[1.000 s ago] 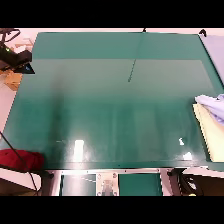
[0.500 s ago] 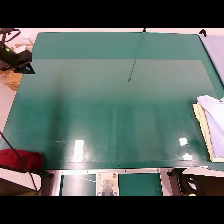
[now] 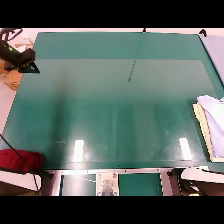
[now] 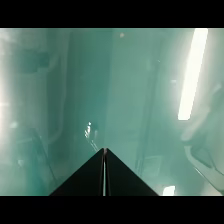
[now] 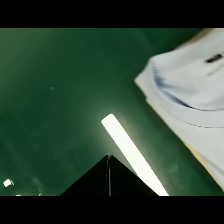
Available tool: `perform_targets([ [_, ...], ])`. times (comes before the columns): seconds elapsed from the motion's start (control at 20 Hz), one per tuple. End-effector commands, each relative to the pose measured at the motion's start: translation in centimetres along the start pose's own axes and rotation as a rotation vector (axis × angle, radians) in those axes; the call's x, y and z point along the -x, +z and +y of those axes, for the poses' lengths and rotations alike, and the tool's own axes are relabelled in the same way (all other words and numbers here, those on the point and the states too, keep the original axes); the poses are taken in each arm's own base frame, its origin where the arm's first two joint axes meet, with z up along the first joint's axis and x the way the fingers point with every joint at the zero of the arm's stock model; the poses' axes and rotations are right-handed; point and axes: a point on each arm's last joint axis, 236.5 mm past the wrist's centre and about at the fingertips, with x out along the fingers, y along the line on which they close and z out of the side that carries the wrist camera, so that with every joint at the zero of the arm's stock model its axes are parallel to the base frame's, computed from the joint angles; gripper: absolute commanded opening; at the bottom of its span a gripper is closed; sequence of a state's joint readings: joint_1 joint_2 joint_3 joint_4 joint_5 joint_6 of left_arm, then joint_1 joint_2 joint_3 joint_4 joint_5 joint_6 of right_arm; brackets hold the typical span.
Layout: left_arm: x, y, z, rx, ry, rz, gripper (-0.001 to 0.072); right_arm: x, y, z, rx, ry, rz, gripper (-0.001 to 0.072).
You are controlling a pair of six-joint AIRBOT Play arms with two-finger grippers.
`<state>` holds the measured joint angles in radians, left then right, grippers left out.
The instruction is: Fold the shirts.
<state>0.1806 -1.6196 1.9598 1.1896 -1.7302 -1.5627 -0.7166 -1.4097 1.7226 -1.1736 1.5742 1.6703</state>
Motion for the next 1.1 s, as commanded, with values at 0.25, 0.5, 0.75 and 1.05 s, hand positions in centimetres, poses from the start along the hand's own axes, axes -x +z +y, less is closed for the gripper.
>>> perform_targets([
  [0.25,-2.7,-14.1,-4.6,-0.082,-0.047,-0.006,0.002,-7.1,-21.7,4.8,0.325,0.061,0.201,0.0015],
  [0.5,-4.3,-19.2,-4.2,-0.087,-0.066,0.021,0.002,-8.1,-27.0,5.8,0.38,0.146,0.196,0.0016],
  [0.75,-4.3,-18.1,-4.3,-0.084,-0.065,-0.027,0.002,-7.3,-29.7,4.9,0.379,0.13,0.315,0.0039],
  [1.05,-4.3,-18.0,-4.3,-0.084,-0.065,-0.028,0.002,-7.3,-29.7,4.9,0.379,0.13,0.315,0.0039],
])
